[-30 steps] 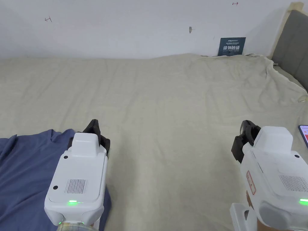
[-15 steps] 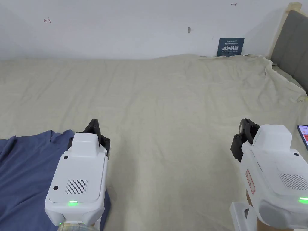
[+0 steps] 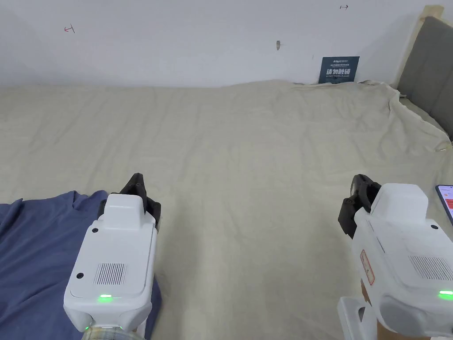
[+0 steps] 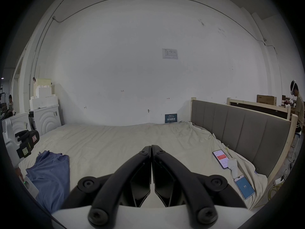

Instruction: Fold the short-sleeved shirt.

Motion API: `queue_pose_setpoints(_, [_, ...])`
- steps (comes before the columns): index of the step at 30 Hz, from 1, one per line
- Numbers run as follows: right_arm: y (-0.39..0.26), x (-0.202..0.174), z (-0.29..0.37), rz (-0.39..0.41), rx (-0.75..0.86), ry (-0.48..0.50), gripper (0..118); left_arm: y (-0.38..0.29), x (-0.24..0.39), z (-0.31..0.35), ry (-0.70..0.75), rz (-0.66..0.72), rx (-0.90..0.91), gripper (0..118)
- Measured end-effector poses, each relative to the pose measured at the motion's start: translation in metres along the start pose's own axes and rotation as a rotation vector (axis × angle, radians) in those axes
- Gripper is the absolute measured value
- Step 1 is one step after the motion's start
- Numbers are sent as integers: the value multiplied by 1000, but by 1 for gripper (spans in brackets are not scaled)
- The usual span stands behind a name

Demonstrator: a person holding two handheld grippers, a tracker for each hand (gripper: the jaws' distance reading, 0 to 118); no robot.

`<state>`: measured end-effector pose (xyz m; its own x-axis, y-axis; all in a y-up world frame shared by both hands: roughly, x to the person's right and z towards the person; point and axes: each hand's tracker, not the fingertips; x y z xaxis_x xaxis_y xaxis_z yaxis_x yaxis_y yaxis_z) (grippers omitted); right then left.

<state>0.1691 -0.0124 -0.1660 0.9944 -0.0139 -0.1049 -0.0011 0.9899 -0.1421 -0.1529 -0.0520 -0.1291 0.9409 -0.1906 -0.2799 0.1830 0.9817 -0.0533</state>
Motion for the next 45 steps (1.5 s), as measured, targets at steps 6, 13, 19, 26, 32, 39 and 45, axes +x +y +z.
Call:
queue_pose_setpoints(6, [3,-8,-3,10,10,16,0,-1,-10,2,27,-3,-1,0])
queue_pose_setpoints(13, [9,-47,-14,20,28,96,0,-4,-51,12,116,-16,-8,0])
queue_pose_setpoints(19, [12,-100,-22,37,42,219,0,-4,-108,28,246,-20,-17,0])
queue_pose_setpoints(26, [13,-168,-21,49,47,371,0,-7,-174,62,406,-40,-34,0])
queue_pose_setpoints(32, [12,-215,-12,52,46,483,0,-15,-220,94,520,-36,-59,0])
queue_pose_setpoints(39, [8,-250,-4,65,41,559,0,-22,-252,122,598,-44,-87,0])
queue_pose_setpoints(45, [4,-258,-3,73,30,578,0,-27,-263,127,621,-38,-105,0])
